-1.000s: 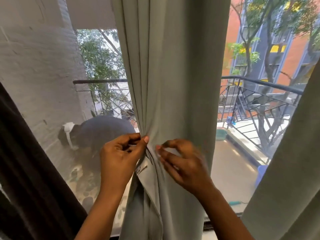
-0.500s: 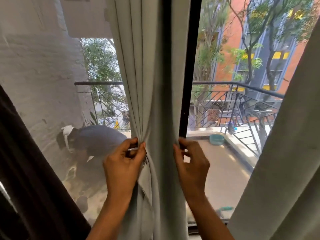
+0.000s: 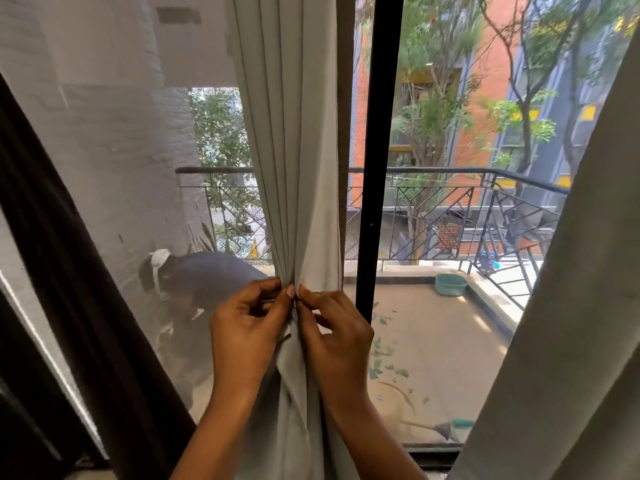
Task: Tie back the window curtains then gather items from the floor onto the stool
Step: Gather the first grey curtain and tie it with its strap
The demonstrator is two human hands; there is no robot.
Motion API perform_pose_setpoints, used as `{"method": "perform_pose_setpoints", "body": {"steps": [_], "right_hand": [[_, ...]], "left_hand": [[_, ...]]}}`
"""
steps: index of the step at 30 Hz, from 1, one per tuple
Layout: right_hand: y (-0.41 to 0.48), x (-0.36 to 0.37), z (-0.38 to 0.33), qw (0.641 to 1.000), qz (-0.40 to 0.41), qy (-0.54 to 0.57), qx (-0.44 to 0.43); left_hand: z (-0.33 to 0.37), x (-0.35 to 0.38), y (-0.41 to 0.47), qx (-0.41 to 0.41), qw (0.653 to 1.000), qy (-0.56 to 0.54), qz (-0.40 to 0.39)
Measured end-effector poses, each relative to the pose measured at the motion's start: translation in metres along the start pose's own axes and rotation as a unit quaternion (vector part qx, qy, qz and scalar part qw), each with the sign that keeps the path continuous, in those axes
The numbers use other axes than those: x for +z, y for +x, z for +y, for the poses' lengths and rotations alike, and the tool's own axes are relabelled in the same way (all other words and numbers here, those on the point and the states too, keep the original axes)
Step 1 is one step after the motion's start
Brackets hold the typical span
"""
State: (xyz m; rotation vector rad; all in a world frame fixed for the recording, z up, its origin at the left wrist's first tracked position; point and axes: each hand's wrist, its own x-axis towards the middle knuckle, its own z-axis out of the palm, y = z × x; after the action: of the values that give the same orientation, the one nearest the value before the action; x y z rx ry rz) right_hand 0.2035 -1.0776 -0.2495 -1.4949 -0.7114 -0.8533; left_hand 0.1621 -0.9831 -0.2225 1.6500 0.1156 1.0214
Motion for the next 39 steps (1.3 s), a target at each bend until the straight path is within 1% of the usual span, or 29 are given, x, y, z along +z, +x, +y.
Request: {"method": "perform_pose_setpoints", "body": {"steps": [5,10,13,16,20,22,24,25,26,27,29,30,31,32,34,35,36,39], "right_hand": [[-0.002,-0.005,-0.009,0.999,-0.015,0.014,0.026],[0.0,-0.004,-0.011,0.999,-0.03,0.015,0.033],[-0.004,0.0,-0.01,1.0,-0.027,0.004,0.011],[-0.005,0.001,-0.009,1.0,-0.026,0.0,-0.012],[-0.003,0.001,-0.007,0.995,-0.077,-0.053,-0.04],[0.0,-0.002,-0.004,0.991,-0.121,-0.03,-0.039],[0.006,-0.008,0.003,0.985,-0.17,0.016,-0.037],[0.009,-0.011,0.009,0.982,-0.183,0.022,-0.034],[0.013,-0.013,0.016,0.984,-0.175,0.011,-0.026],[0.018,-0.013,0.026,0.99,-0.142,-0.005,-0.003],[0.032,-0.006,0.054,0.993,-0.053,-0.035,0.095],[0.042,-0.001,0.066,0.986,-0.039,-0.054,0.152],[0.054,0.004,0.076,0.975,-0.058,-0.059,0.206],[0.066,0.009,0.084,0.961,-0.1,-0.033,0.255],[0.089,0.014,0.093,0.922,-0.176,0.081,0.336],[0.097,0.014,0.095,0.91,-0.193,0.115,0.347],[0.102,0.014,0.096,0.917,-0.19,0.111,0.332],[0.097,0.011,0.091,0.965,-0.087,-0.021,0.245]], "left_hand": [[0.008,-0.004,-0.007,-0.004,1.0,0.003,-0.013],[0.007,-0.013,0.0,0.006,0.999,0.022,-0.028],[0.008,-0.015,0.001,0.031,0.998,0.048,-0.025],[0.009,-0.016,-0.002,0.032,0.998,0.048,-0.023],[0.018,-0.018,0.0,0.005,0.999,0.007,-0.036],[0.02,-0.018,0.006,0.009,0.999,0.025,-0.031],[0.018,-0.019,0.012,0.025,0.998,0.061,-0.023],[0.016,-0.018,0.013,0.032,0.997,0.072,-0.016],[0.014,-0.018,0.014,0.041,0.996,0.081,-0.008],[0.012,-0.018,0.013,0.052,0.995,0.09,0.002],[0.009,-0.016,0.01,0.063,0.992,0.106,0.022],[0.007,-0.016,0.008,0.065,0.991,0.112,0.029],[0.006,-0.017,0.007,0.07,0.989,0.124,0.033],[0.006,-0.017,0.006,0.078,0.986,0.141,0.035],[0.007,-0.017,0.006,0.083,0.982,0.168,0.034],[0.008,-0.017,0.006,0.077,0.981,0.173,0.033],[0.008,-0.017,0.006,0.07,0.982,0.174,0.032],[0.005,-0.018,0.006,0.047,0.986,0.155,0.039]]}}
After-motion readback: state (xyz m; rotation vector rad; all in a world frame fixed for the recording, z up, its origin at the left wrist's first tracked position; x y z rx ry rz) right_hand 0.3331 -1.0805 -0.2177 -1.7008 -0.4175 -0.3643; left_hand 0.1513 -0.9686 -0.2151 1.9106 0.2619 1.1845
